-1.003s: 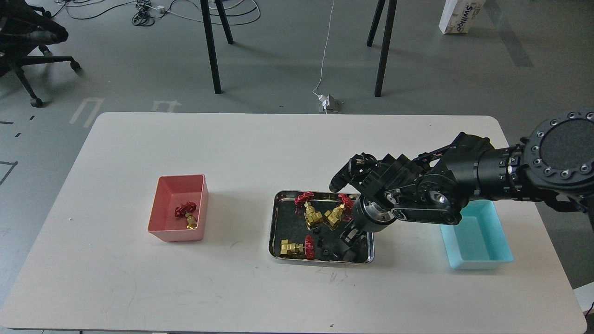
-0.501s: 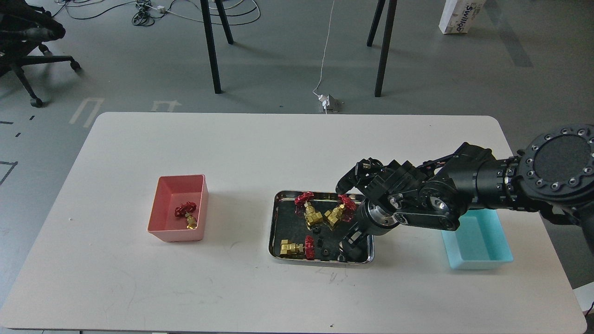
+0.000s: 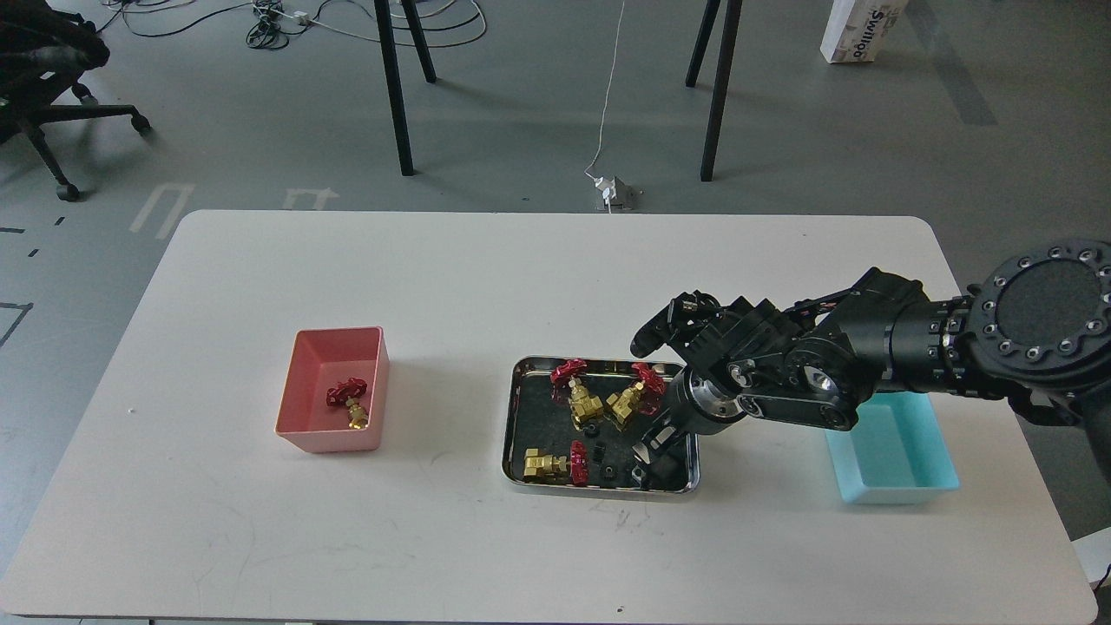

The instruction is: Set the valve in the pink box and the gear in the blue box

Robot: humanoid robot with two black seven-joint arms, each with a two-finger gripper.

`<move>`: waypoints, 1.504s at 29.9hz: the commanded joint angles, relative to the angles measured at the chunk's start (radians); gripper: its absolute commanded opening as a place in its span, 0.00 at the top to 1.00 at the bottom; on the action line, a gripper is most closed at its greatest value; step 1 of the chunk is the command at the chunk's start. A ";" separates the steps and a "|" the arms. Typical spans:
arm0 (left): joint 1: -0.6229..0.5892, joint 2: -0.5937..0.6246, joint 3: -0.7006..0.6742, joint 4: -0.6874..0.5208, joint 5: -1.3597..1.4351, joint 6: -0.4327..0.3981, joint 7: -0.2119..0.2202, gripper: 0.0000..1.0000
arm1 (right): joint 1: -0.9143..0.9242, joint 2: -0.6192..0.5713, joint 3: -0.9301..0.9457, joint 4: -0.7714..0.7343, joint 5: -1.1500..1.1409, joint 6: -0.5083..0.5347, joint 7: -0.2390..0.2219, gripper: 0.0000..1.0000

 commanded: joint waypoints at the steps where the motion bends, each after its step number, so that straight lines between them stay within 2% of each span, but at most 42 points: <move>1: -0.001 0.009 0.000 0.000 -0.001 -0.004 0.000 0.02 | 0.004 0.000 0.008 0.003 0.000 -0.001 0.006 0.34; 4: -0.001 0.014 0.000 0.001 -0.003 -0.005 0.000 0.02 | 0.006 0.000 0.010 0.006 0.002 -0.001 0.018 0.35; 15: -0.001 0.035 -0.001 0.000 -0.004 -0.005 0.000 0.02 | 0.003 0.000 0.010 0.012 0.025 0.002 0.018 0.35; 25: -0.002 0.035 -0.001 0.000 -0.004 -0.005 -0.002 0.02 | 0.000 0.000 0.011 0.012 0.025 0.005 0.018 0.46; 38: -0.002 0.037 -0.001 0.000 -0.004 -0.004 -0.002 0.02 | -0.011 0.000 0.011 0.012 0.025 0.008 0.018 0.47; 45: -0.002 0.037 -0.001 0.000 -0.004 -0.002 -0.002 0.02 | -0.013 0.000 0.011 0.010 0.023 0.008 0.018 0.60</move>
